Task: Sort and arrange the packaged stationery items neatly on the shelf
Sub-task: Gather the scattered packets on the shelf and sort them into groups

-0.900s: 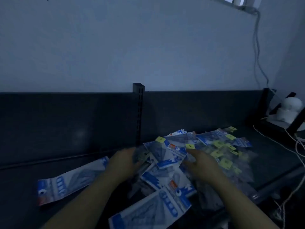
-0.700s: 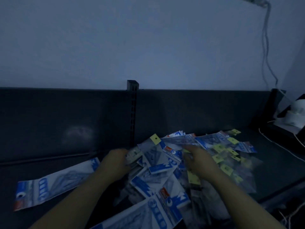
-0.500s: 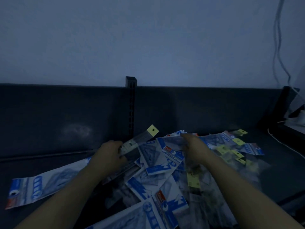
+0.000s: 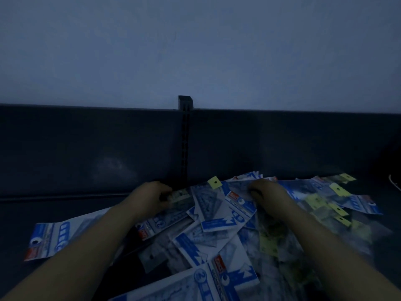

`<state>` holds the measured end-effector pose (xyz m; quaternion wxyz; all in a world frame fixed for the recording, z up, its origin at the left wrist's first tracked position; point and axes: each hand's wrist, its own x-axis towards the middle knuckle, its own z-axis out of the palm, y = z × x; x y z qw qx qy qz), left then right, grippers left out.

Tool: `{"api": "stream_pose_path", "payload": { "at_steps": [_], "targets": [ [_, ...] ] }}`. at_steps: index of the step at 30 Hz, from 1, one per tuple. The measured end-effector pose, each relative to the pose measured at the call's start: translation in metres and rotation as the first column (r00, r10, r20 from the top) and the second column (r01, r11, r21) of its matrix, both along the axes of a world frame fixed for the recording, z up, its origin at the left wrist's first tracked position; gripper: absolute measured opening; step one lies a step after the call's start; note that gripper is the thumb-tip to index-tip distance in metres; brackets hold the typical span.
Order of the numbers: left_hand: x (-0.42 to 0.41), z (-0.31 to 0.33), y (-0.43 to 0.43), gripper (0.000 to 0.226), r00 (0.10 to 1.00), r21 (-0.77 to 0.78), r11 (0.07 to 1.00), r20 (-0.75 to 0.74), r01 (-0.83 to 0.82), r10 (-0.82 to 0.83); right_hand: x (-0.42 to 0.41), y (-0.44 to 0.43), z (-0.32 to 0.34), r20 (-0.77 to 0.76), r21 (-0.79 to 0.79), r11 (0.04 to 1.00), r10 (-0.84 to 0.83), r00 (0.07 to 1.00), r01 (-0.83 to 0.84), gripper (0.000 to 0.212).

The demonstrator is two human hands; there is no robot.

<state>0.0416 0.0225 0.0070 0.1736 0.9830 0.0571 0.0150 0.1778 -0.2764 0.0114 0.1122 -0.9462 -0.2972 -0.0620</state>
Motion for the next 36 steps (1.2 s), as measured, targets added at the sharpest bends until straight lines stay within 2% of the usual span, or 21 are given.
{"api": "stream_pose_path", "payload": {
  "at_steps": [2, 5, 7, 9, 13, 17, 19, 22, 25, 29, 32, 36],
  "targets": [
    [0.002, 0.0, 0.001, 0.048, 0.998, 0.02, 1.0, -0.054, -0.02, 0.021, -0.007, 0.0, 0.0, 0.034, -0.012, 1.0, 0.006, 0.999, -0.005, 0.024],
    [0.002, -0.001, 0.006, 0.06, 0.987, -0.009, 0.999, -0.151, -0.049, 0.047, -0.028, 0.0, 0.003, 0.084, 0.252, 0.967, 0.006, 0.996, -0.027, 0.023],
    [0.003, 0.001, 0.008, 0.054, 0.983, -0.051, 0.997, -0.175, -0.057, 0.048, -0.05, 0.004, 0.008, 0.145, 0.365, 0.922, 0.084, 0.986, -0.133, 0.022],
    [0.004, 0.005, 0.007, 0.043, 0.985, -0.064, 0.996, -0.167, -0.06, 0.048, -0.074, 0.01, 0.012, 0.104, 0.409, 0.889, 0.177, 0.979, -0.205, 0.022],
    [0.002, 0.013, 0.001, 0.034, 0.987, 0.015, 0.999, -0.157, -0.041, 0.043, -0.1, 0.011, 0.007, -0.154, 0.361, 0.913, 0.259, 0.954, -0.19, 0.02],
    [-0.007, 0.019, 0.0, 0.051, 0.988, -0.03, 0.999, -0.152, -0.034, 0.029, -0.111, 0.006, 0.001, -0.244, 0.289, 0.948, 0.21, 0.947, -0.135, 0.018],
    [-0.011, 0.019, -0.005, 0.061, 0.977, 0.008, 1.0, -0.213, -0.013, 0.015, -0.11, 0.007, -0.004, -0.252, 0.296, 0.955, 0.096, 0.963, -0.018, 0.022],
    [-0.016, 0.02, -0.014, 0.057, 0.972, -0.029, 1.0, -0.233, -0.006, -0.001, -0.112, 0.018, -0.011, -0.285, 0.281, 0.944, -0.092, 0.954, 0.175, 0.055],
    [-0.022, 0.023, -0.014, 0.053, 0.977, -0.058, 0.998, -0.212, -0.017, 0.004, -0.118, 0.034, -0.011, -0.344, 0.227, 0.94, -0.169, 0.924, 0.257, 0.081],
    [-0.034, 0.024, -0.001, 0.045, 0.983, -0.08, 0.995, -0.178, -0.066, 0.051, -0.126, 0.043, -0.007, -0.355, 0.192, 0.945, -0.186, 0.916, 0.267, 0.084],
    [-0.046, 0.027, 0.012, 0.032, 0.987, -0.161, 0.982, -0.136, -0.103, 0.081, -0.134, 0.044, -0.001, -0.279, 0.17, 0.925, -0.285, 0.917, 0.339, 0.093],
    [-0.062, 0.027, 0.025, 0.02, 0.983, -0.321, 0.935, -0.147, -0.149, 0.106, -0.148, 0.059, 0.004, -0.348, 0.11, 0.907, -0.349, 0.87, 0.407, 0.084]
  ]
}}
